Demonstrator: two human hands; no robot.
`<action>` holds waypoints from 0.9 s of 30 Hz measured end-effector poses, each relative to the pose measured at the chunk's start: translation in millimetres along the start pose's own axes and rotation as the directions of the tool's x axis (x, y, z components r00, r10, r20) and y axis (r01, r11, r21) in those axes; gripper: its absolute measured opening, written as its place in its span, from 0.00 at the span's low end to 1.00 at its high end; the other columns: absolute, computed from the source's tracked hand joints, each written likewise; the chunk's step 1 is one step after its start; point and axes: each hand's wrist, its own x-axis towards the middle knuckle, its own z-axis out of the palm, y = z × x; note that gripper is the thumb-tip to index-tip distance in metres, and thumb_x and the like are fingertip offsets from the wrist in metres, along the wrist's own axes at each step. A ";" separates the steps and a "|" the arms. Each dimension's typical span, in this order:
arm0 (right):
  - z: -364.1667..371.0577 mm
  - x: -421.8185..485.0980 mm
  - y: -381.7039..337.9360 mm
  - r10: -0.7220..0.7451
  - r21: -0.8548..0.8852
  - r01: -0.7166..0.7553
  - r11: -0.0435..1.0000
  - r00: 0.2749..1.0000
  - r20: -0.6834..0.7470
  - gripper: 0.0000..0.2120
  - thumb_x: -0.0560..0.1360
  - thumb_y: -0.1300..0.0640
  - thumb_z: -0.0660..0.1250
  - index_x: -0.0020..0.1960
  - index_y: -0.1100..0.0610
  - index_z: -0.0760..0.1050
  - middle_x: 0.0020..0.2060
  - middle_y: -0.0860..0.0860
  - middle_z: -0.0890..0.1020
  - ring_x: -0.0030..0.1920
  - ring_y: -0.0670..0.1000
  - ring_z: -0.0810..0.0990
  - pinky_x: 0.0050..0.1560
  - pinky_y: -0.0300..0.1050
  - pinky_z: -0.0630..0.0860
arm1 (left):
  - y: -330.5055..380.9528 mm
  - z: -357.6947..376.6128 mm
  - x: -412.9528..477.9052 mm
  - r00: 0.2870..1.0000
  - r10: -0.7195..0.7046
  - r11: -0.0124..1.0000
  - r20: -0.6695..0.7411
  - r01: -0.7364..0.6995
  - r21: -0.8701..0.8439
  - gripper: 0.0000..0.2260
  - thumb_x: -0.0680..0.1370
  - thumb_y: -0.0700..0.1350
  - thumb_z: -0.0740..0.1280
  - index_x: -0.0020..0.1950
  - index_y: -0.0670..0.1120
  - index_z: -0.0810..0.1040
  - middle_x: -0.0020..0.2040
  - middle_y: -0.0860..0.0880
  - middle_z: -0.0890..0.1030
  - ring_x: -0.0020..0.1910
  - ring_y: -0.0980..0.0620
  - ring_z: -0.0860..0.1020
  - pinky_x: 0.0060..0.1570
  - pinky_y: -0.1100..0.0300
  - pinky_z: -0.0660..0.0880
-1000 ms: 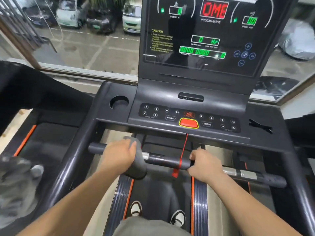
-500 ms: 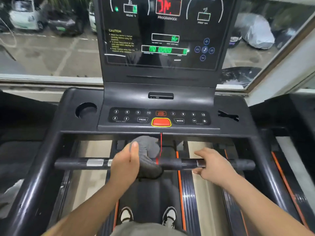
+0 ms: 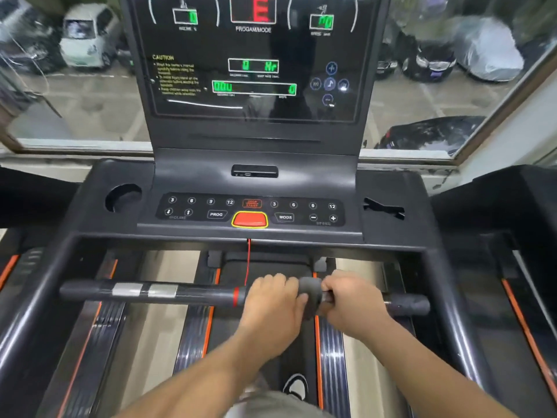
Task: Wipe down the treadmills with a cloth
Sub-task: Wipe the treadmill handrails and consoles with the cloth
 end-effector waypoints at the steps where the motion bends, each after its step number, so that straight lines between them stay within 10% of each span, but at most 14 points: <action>1: 1.0 0.3 2.2 -0.004 0.007 0.004 1.000 1.000 -0.015 0.06 0.72 0.49 0.68 0.48 0.49 0.78 0.46 0.46 0.78 0.52 0.51 0.76 0.43 0.43 0.69 | 2.2 -8.3 7.2 0.999 -0.009 0.999 0.042 0.008 0.033 0.14 0.84 0.54 0.52 0.56 0.51 0.75 0.51 0.48 0.80 0.49 0.43 0.79 0.50 0.48 0.73; 7: 6.0 -5.2 2.2 -0.024 -0.012 0.025 1.000 1.000 0.007 0.01 0.74 0.53 0.65 0.45 0.48 0.75 0.45 0.46 0.74 0.51 0.52 0.76 0.41 0.44 0.70 | -4.4 -20.7 71.6 0.853 -0.194 0.943 0.484 0.298 -0.147 0.22 0.84 0.51 0.51 0.66 0.42 0.78 0.68 0.40 0.78 0.66 0.39 0.77 0.65 0.49 0.73; 15: 12.2 -4.9 6.0 -0.033 -0.003 0.033 0.999 0.998 -0.049 0.07 0.73 0.51 0.68 0.51 0.47 0.78 0.49 0.45 0.76 0.53 0.50 0.77 0.45 0.44 0.77 | 2.2 22.8 -26.2 0.996 0.045 0.999 -0.081 -0.043 0.025 0.28 0.79 0.66 0.59 0.69 0.46 0.75 0.58 0.45 0.77 0.56 0.40 0.75 0.63 0.44 0.69; 20: 18.5 -2.7 10.0 -0.014 0.030 0.018 0.999 0.992 -0.126 0.09 0.71 0.46 0.68 0.49 0.47 0.80 0.45 0.45 0.77 0.51 0.50 0.78 0.43 0.42 0.74 | 3.6 3.2 9.3 0.997 -0.009 0.989 0.074 -0.002 0.147 0.27 0.81 0.69 0.48 0.58 0.51 0.76 0.51 0.46 0.81 0.51 0.40 0.79 0.51 0.47 0.73; 25: 16.2 -2.9 5.7 -0.006 0.020 0.008 1.000 0.997 -0.079 0.08 0.72 0.51 0.67 0.50 0.47 0.78 0.45 0.45 0.75 0.53 0.49 0.75 0.41 0.42 0.70 | -19.3 -8.6 74.7 0.880 -0.119 0.941 0.461 0.248 -0.230 0.30 0.82 0.63 0.47 0.58 0.46 0.82 0.63 0.41 0.81 0.62 0.40 0.79 0.58 0.51 0.73; 27: 15.6 -5.8 7.4 -0.001 0.049 0.003 0.999 0.999 -0.034 0.08 0.72 0.52 0.67 0.51 0.47 0.78 0.47 0.44 0.75 0.53 0.49 0.75 0.43 0.43 0.72 | -15.4 0.7 68.3 0.912 -0.155 0.952 0.381 0.240 -0.188 0.28 0.82 0.61 0.48 0.55 0.46 0.82 0.59 0.41 0.83 0.58 0.40 0.80 0.57 0.50 0.74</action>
